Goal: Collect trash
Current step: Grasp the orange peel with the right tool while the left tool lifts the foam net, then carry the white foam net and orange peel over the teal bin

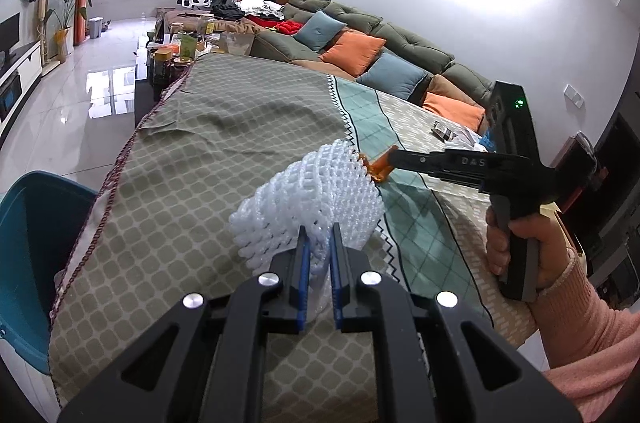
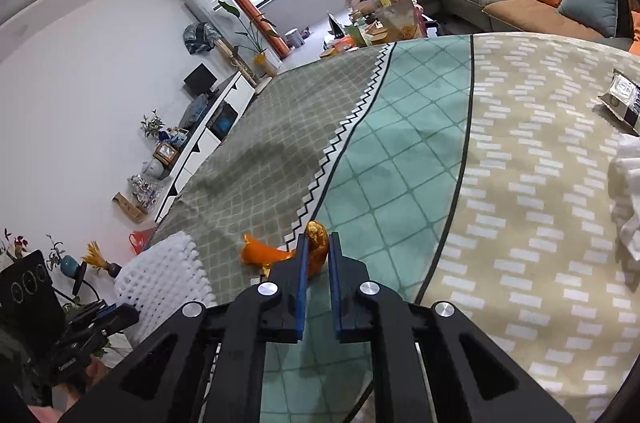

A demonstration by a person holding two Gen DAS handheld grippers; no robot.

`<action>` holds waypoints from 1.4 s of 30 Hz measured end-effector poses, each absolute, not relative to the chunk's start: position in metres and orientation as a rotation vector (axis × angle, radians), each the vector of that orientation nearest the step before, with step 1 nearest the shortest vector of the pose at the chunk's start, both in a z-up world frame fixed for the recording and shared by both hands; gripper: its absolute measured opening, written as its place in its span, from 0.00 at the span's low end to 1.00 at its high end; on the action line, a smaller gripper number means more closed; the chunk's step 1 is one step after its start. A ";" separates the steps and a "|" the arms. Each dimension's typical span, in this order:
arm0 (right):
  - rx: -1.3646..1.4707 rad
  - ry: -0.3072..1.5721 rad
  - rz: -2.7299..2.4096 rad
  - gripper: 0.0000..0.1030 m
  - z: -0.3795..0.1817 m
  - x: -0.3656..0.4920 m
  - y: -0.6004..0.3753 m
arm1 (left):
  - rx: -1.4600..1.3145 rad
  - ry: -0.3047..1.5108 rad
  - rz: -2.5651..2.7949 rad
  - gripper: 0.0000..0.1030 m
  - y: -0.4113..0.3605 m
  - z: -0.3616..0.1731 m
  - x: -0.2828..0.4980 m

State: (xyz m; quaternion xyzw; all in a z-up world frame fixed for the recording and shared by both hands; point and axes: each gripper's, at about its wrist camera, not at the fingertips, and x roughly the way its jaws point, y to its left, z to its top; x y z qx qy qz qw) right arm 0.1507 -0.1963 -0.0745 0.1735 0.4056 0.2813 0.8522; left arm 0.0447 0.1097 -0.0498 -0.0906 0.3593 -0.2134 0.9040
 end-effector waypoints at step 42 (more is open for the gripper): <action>0.347 0.754 0.854 0.09 -0.024 0.112 -0.116 | -0.228 0.631 -0.221 0.10 0.199 -0.017 -0.001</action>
